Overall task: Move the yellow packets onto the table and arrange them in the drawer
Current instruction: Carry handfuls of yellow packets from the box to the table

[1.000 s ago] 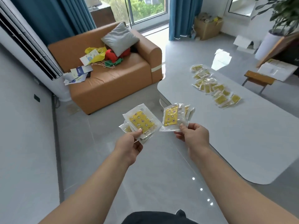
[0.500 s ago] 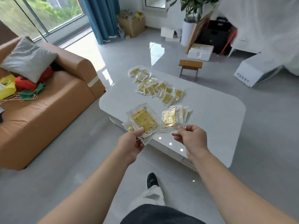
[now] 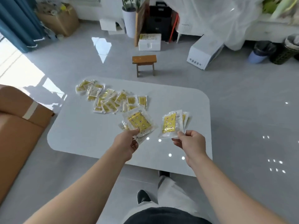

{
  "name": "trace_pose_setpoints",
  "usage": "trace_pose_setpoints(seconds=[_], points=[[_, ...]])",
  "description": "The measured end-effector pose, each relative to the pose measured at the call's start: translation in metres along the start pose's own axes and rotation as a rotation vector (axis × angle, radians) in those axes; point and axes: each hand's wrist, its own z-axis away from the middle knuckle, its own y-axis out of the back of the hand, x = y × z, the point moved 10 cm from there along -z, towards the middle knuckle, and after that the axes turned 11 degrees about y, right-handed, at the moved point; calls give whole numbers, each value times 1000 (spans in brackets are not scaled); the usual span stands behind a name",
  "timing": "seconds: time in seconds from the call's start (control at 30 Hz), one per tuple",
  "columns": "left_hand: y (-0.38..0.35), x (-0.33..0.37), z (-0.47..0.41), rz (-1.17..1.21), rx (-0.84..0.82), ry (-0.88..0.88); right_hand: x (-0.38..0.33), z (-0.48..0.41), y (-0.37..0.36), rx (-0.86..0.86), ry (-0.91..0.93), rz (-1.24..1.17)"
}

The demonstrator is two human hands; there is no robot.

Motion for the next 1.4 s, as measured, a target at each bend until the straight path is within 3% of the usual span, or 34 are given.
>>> trace_pose_setpoints(seconds=[0.4,0.73,1.07,1.4], points=[[-66,89,-93,-135,216,73,35,-175,-42,67,-247,-25],[-124,137,-247,-355,276,151,86,-259,-69,133,-341,107],[-192,189,-420,-596,319,60,160,-349,-118,135,-381,114],[-197,226,-453,-753,345,-87,169,-405,-152,40,-328,252]])
